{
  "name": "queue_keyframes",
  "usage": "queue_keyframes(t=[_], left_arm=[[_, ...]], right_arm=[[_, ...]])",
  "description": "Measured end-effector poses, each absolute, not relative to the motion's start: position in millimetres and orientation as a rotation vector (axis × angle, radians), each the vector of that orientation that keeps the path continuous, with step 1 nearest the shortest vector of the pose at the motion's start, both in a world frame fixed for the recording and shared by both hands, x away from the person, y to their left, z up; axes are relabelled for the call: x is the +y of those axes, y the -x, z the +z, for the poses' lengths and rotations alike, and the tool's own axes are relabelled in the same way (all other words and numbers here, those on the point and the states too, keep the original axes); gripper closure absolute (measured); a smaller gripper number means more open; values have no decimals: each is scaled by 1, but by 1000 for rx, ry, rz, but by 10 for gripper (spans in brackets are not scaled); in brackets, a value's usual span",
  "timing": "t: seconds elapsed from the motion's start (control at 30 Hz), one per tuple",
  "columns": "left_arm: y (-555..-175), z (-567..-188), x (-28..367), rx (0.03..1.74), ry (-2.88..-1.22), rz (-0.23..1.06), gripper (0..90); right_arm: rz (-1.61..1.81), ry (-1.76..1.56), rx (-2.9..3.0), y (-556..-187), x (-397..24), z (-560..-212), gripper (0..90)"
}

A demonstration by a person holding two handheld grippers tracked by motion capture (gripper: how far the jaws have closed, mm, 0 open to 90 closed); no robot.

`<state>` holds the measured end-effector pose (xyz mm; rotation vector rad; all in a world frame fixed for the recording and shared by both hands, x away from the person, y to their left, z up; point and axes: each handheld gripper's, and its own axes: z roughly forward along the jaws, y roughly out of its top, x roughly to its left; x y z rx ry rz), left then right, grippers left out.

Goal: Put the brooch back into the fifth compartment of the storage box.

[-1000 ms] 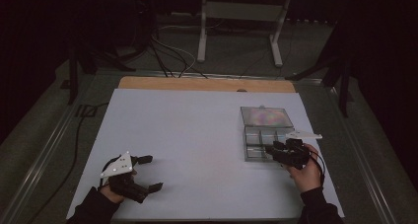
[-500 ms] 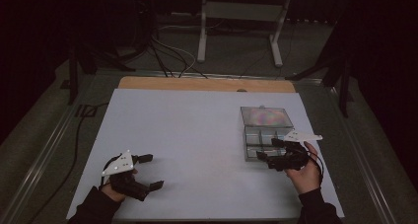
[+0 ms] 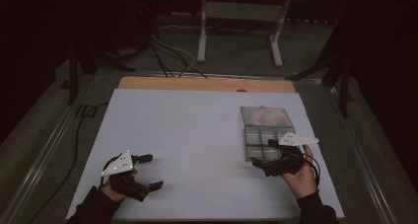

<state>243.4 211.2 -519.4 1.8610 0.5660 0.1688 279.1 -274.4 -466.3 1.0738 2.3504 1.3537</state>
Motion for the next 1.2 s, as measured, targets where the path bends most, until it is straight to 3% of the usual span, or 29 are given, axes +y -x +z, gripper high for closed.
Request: queue_keyframes(t=[0.53,1.2], left_arm=[[-244,-519,211,563,-1859,169,12],[-244,-519,212,565,-1857,168,12]], right_arm=[[1403,-953,2484,-255,-263,-481,0],[1382,-1049,2502,-233,-306,-515,0]])
